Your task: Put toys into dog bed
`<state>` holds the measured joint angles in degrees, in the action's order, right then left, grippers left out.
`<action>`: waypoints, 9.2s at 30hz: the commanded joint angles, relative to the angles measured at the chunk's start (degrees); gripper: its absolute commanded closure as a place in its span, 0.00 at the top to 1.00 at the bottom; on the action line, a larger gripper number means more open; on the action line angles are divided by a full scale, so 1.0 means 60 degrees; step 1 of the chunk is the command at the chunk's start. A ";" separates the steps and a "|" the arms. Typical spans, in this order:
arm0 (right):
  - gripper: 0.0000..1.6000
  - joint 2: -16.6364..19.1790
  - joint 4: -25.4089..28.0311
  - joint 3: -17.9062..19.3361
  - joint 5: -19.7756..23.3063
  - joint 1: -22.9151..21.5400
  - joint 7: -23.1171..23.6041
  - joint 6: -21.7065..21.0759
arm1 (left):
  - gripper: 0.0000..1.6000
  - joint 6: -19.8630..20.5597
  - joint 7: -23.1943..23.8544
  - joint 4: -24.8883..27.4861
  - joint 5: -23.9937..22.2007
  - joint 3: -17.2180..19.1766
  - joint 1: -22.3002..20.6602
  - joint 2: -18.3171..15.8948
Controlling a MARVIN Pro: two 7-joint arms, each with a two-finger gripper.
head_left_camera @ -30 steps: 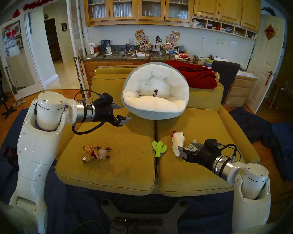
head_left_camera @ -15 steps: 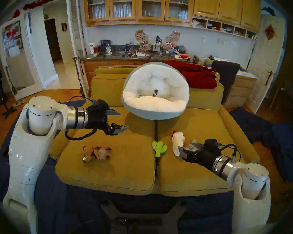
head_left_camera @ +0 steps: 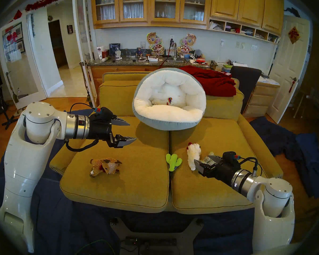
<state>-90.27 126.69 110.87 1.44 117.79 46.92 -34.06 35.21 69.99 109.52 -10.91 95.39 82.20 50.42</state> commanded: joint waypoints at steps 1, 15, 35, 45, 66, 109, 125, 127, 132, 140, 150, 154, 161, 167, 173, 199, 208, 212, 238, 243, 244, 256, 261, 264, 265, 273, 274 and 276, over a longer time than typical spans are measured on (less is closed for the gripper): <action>1.00 0.0020 0.0310 -0.0022 -0.0011 -0.0088 -0.0013 0.0080 | 1.00 0.0031 0.0589 -0.0085 -0.0104 -0.0445 -0.0441 -0.0400; 1.00 0.0015 0.0310 -0.0020 -0.0017 -0.0090 -0.0008 0.0080 | 1.00 -0.0358 0.0294 -0.0165 0.0344 -0.0980 -0.0171 -0.1154; 1.00 0.0009 0.0311 -0.0019 -0.0024 -0.0090 -0.0004 0.0081 | 1.00 -0.1148 0.0024 -0.0638 0.1268 -0.0617 0.0568 -0.1471; 1.00 0.0008 0.0312 -0.0019 -0.0025 -0.0090 -0.0004 0.0082 | 1.00 -0.1371 0.0174 -0.0866 0.1451 -0.0653 0.0623 -0.1671; 1.00 0.0006 0.0313 -0.0019 -0.0028 -0.0090 -0.0002 0.0082 | 1.00 -0.1509 0.0392 -0.0941 0.1834 -0.0679 0.0828 -0.2030; 1.00 0.0004 0.0314 -0.0018 -0.0031 -0.0090 -0.0001 0.0082 | 1.00 -0.2042 -0.0052 -0.1318 0.2651 -0.0979 0.1234 -0.1971; 1.00 0.0003 0.0314 -0.0018 -0.0032 -0.0091 0.0000 0.0082 | 0.98 -0.2256 -0.0558 -0.1605 0.3101 -0.1172 0.1222 -0.1768; 1.00 0.0003 0.0313 -0.0018 -0.0032 -0.0091 0.0000 0.0082 | 0.76 -0.2261 -0.0582 -0.1592 0.3130 -0.1162 0.1235 -0.1750; 1.00 0.0003 0.0313 -0.0018 -0.0032 -0.0091 0.0000 0.0082 | 0.51 -0.2190 -0.0680 -0.1563 0.3277 -0.1198 0.1236 -0.1697; 1.00 0.0003 0.0313 -0.0018 -0.0032 -0.0091 0.0000 0.0082 | 0.37 -0.2258 -0.0785 -0.1533 0.3364 -0.1144 0.1295 -0.1604; 1.00 0.0003 0.0310 -0.0017 -0.0032 -0.0093 0.0002 0.0082 | 0.00 -0.2260 -0.0957 -0.1381 0.3342 -0.1027 0.1296 -0.1447; 1.00 0.0004 0.0306 -0.0017 -0.0030 -0.0095 0.0004 0.0082 | 0.00 -0.2230 -0.0992 -0.1220 0.3226 -0.0910 0.1231 -0.1370; 1.00 0.0007 0.0274 -0.0014 -0.0021 -0.0108 0.0013 0.0079 | 0.00 -0.2089 -0.1206 -0.0915 0.2925 -0.0616 0.0490 -0.1012; 1.00 0.0008 0.0263 -0.0013 -0.0019 -0.0112 0.0016 0.0079 | 0.00 -0.1786 -0.1494 -0.0615 0.2822 -0.0666 -0.0022 -0.0596; 1.00 0.0010 0.0249 -0.0013 -0.0015 -0.0116 0.0018 0.0078 | 0.00 -0.1506 -0.1935 -0.0263 0.2738 -0.1065 -0.0450 0.0154; 1.00 0.0008 0.0022 -0.0011 -0.0007 -0.0114 0.0018 0.0060 | 0.00 -0.0758 -0.3472 -0.0448 0.2848 -0.2237 -0.2244 0.2632; 1.00 0.0008 -0.0075 -0.0011 -0.0007 -0.0114 0.0018 0.0058 | 0.00 -0.0557 -0.3812 -0.0825 0.2936 -0.2244 -0.2707 0.2964; 1.00 0.0009 -0.0122 -0.0011 -0.0006 -0.0117 0.0018 0.0059 | 0.00 -0.0428 -0.3957 -0.1179 0.3013 -0.2339 -0.3078 0.3146; 1.00 0.0012 -0.0390 -0.0012 -0.0002 -0.0126 0.0019 0.0062 | 0.00 -0.0042 -0.4811 -0.3309 0.3810 -0.2506 -0.4735 0.4261; 1.00 0.0011 -0.0450 -0.0012 -0.0002 -0.0124 0.0018 0.0059 | 0.00 -0.0037 -0.4919 -0.3662 0.3943 -0.2540 -0.4996 0.4425; 1.00 0.0011 -0.0462 -0.0012 -0.0003 -0.0123 0.0018 0.0058 | 0.00 -0.0056 -0.4947 -0.3677 0.3964 -0.2525 -0.4908 0.4448; 1.00 0.0011 -0.0603 -0.0011 -0.0003 -0.0122 0.0016 0.0060 | 0.00 -0.0039 -0.5164 -0.4644 0.4256 -0.2600 -0.5499 0.4787; 1.00 0.0011 -0.0660 -0.0011 -0.0003 -0.0122 0.0016 0.0059 | 0.00 -0.0029 -0.5237 -0.5084 0.4363 -0.2647 -0.5788 0.4936; 1.00 0.0011 -0.0695 -0.0011 -0.0003 -0.0122 0.0016 0.0059 | 0.00 -0.0025 -0.5278 -0.5348 0.4429 -0.2677 -0.5960 0.5025; 1.00 0.0011 -0.0723 -0.0011 -0.0003 -0.0122 0.0016 0.0059 | 0.00 -0.0046 -0.5319 -0.5471 0.4476 -0.2672 -0.5927 0.5091; 1.00 0.0011 -0.0820 -0.0011 -0.0004 -0.0120 0.0016 0.0056 | 0.00 -0.0010 -0.5406 -0.6036 0.4631 -0.2717 -0.6503 0.5294; 1.00 0.0011 -0.0831 -0.0011 -0.0004 -0.0120 0.0016 0.0056 | 0.00 -0.0017 -0.5420 -0.6067 0.4648 -0.2716 -0.6501 0.5320; 1.00 0.0011 -0.0860 -0.0011 -0.0004 -0.0120 0.0016 0.0056 | 0.00 -0.0018 -0.5452 -0.6195 0.4696 -0.2725 -0.6616 0.5388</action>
<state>-90.33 120.54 110.87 1.27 117.79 46.94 -34.00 35.32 37.80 72.56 17.12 79.09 48.29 81.08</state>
